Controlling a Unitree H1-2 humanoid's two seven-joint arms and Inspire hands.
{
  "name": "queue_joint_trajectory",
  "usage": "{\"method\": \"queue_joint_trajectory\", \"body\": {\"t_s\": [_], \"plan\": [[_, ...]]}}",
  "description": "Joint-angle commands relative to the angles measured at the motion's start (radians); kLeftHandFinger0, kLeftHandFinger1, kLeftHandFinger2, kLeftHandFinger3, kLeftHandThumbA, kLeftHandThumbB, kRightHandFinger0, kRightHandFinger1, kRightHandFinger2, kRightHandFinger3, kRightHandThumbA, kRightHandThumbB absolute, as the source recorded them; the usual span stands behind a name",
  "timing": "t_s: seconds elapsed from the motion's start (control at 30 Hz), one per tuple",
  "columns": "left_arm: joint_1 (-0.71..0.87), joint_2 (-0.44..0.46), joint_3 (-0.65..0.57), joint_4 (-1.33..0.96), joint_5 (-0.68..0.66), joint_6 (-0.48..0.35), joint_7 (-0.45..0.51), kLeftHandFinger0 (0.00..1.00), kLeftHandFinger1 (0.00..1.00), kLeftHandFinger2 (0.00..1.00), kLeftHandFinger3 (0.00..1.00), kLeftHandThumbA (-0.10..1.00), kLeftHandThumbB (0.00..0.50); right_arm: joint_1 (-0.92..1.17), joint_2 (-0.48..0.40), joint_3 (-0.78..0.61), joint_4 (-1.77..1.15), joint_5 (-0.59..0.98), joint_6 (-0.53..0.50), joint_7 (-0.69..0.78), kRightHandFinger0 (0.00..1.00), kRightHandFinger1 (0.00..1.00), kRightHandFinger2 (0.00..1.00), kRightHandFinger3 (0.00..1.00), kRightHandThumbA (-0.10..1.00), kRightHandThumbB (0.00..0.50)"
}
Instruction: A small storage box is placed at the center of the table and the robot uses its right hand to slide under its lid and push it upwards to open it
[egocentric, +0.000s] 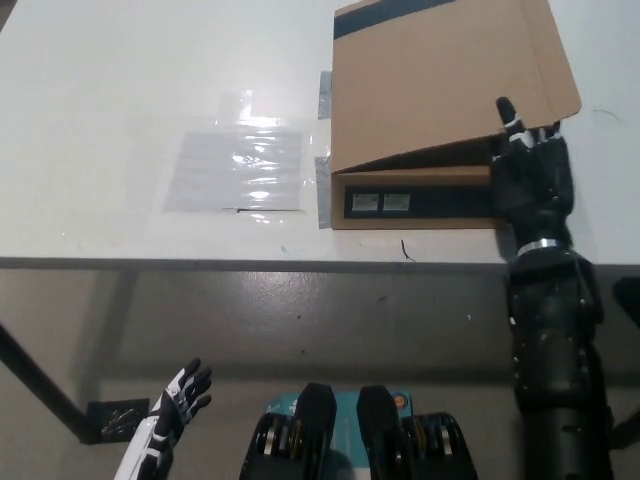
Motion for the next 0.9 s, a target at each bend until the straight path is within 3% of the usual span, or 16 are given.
{"method": "queue_joint_trajectory", "body": {"t_s": [0.0, 0.13, 0.27, 0.37, 0.63, 0.87], "plan": [[-0.007, 0.008, 0.000, -0.009, -0.005, -0.036, -0.009, 1.00, 1.00, 1.00, 1.00, 1.00, 0.317, -0.079, 0.031, 0.000, 0.007, 0.015, -0.036, 0.026, 1.00, 1.00, 1.00, 1.00, 1.00, 0.359], [-0.010, 0.010, 0.001, -0.010, -0.005, -0.036, -0.009, 1.00, 1.00, 1.00, 1.00, 1.00, 0.320, -0.092, 0.036, 0.015, -0.018, 0.004, -0.021, 0.033, 1.00, 1.00, 1.00, 1.00, 1.00, 0.362], [-0.011, 0.009, -0.001, -0.009, -0.005, -0.035, -0.011, 1.00, 1.00, 1.00, 1.00, 1.00, 0.282, -0.121, 0.053, 0.034, -0.073, 0.003, -0.001, 0.018, 1.00, 1.00, 1.00, 1.00, 1.00, 0.360], [-0.007, 0.009, -0.004, -0.011, 0.004, -0.028, -0.010, 1.00, 1.00, 1.00, 1.00, 1.00, 0.293, -0.140, 0.068, 0.055, -0.098, -0.013, 0.011, -0.003, 1.00, 1.00, 1.00, 1.00, 1.00, 0.374], [-0.006, 0.011, -0.008, -0.007, 0.004, -0.034, -0.009, 1.00, 1.00, 1.00, 1.00, 1.00, 0.295, -0.191, 0.064, 0.193, -0.010, -0.188, -0.023, -0.007, 1.00, 1.00, 1.00, 1.00, 1.00, 0.375], [-0.019, 0.009, -0.012, -0.003, 0.003, -0.026, -0.010, 1.00, 1.00, 1.00, 1.00, 1.00, 0.301, -0.258, 0.058, 0.351, 0.119, -0.369, -0.075, -0.001, 1.00, 1.00, 1.00, 1.00, 1.00, 0.301]]}}
